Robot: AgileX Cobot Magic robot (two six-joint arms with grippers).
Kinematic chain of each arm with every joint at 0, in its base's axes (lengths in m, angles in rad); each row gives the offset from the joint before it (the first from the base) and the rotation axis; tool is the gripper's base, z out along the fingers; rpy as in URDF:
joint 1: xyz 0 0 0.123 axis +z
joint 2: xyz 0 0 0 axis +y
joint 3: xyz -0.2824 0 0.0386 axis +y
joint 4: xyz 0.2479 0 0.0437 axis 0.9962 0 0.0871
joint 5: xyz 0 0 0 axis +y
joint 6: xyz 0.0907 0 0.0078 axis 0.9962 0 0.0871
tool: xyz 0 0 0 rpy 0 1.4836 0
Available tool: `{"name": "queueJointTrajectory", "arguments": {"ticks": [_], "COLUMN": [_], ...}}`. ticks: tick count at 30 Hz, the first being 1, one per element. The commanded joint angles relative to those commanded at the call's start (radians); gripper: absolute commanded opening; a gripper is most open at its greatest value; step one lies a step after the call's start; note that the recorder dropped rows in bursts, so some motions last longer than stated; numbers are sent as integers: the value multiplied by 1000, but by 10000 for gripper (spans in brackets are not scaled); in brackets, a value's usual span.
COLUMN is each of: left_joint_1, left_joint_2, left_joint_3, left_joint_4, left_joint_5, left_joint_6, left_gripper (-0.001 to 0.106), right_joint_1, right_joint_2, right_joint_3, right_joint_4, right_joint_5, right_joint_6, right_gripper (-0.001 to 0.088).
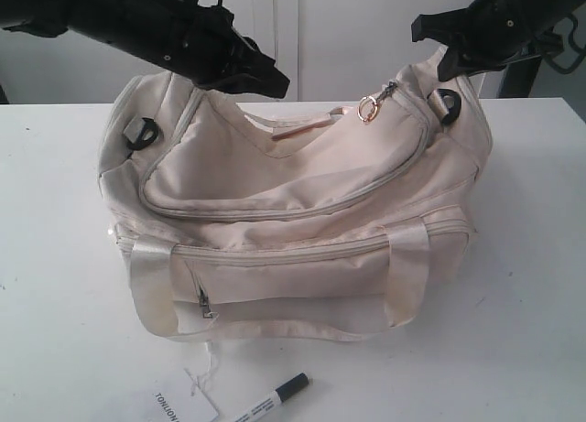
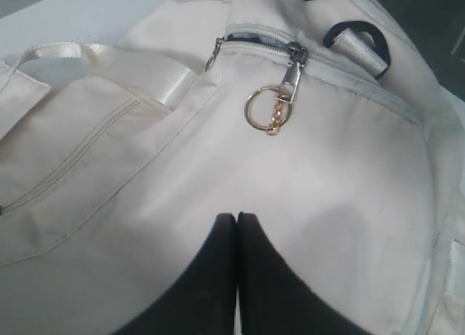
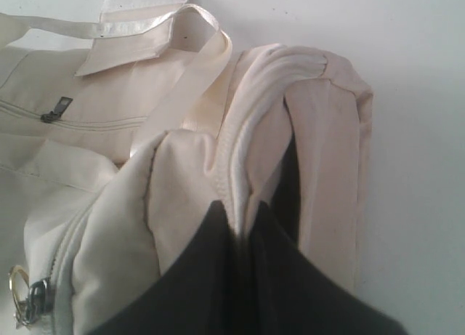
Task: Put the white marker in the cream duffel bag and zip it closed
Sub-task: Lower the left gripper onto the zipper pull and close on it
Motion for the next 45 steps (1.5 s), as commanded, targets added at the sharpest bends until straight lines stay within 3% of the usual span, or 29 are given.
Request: {"name": "queueJointTrajectory", "arguments": {"ticks": [6, 12, 23, 28, 31, 34, 36, 45], "left_joint_1": [-13, -71, -72, -72, -72, -72, -72, -75], "left_joint_2": [45, 79, 198, 218, 218, 218, 220, 304], "left_joint_3": [0, 0, -165, -185, -185, -185, -185, -185], "left_joint_4": [-103, -182, -251, -261, -261, -270, -297, -475], "left_joint_5": [-47, -130, -32, -44, -42, -89, -116, -29], "left_joint_6": [104, 320, 322, 437, 538, 647, 660, 809], "left_gripper": [0, 0, 0, 5, 102, 424, 492, 494], "right_joint_1": [0, 0, 0, 0, 0, 0, 0, 0], "right_joint_2": [0, 0, 0, 0, 0, 0, 0, 0], "right_joint_3": [0, 0, 2, 2, 2, 4, 4, 4], "right_joint_4": [0, 0, 0, 0, 0, 0, 0, 0], "right_joint_5": [0, 0, 2, 2, 2, 2, 2, 2], "right_joint_6": [0, 0, 0, 0, 0, 0, 0, 0], "right_gripper": [0, 0, 0, 0, 0, 0, 0, 0]}}
